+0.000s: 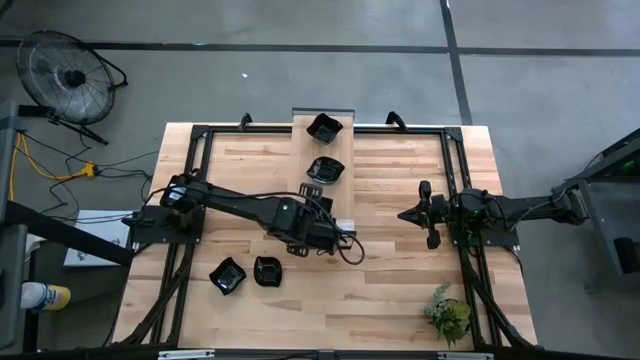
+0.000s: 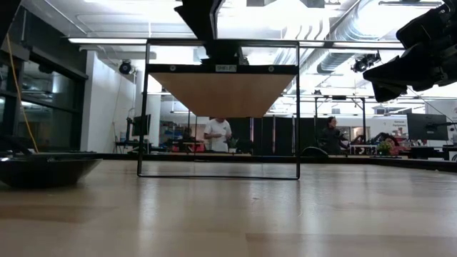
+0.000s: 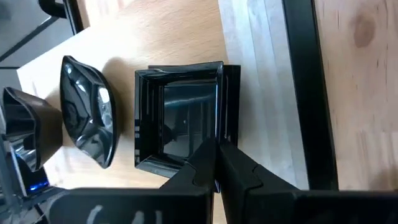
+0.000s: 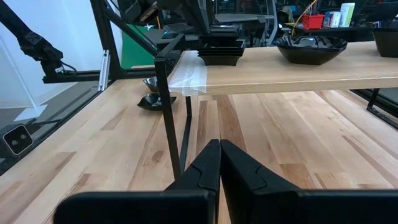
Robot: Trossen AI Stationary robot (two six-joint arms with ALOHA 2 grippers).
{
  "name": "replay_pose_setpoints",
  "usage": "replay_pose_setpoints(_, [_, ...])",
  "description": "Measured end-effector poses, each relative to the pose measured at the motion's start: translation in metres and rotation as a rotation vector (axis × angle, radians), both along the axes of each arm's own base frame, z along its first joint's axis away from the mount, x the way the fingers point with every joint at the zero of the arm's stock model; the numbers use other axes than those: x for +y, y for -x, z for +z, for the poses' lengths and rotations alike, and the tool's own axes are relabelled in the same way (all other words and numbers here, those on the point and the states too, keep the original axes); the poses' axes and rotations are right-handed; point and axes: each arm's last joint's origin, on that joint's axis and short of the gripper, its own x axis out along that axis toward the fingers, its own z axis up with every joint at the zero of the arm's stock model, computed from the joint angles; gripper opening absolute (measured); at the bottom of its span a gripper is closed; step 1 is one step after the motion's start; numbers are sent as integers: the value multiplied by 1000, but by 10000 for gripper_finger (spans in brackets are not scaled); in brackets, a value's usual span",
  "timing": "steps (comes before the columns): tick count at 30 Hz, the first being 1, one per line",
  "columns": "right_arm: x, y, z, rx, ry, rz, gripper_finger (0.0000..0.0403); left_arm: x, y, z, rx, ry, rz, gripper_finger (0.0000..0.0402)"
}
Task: Pick & Place Mini shaped plates
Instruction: Stack the square-shaped plate on top of the stacked square-shaped plates on the shelf
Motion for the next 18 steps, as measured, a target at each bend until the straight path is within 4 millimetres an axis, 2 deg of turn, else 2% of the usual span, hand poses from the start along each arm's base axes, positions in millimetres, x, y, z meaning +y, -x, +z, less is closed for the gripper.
replay_pose_setpoints(3, [0,0,0,0,0,0,5,0,-2,-5,-8,4,8,5])
replay_pose_setpoints(18, [0,0,0,0,0,0,5,0,-2,-4,-9,-7,-6,15])
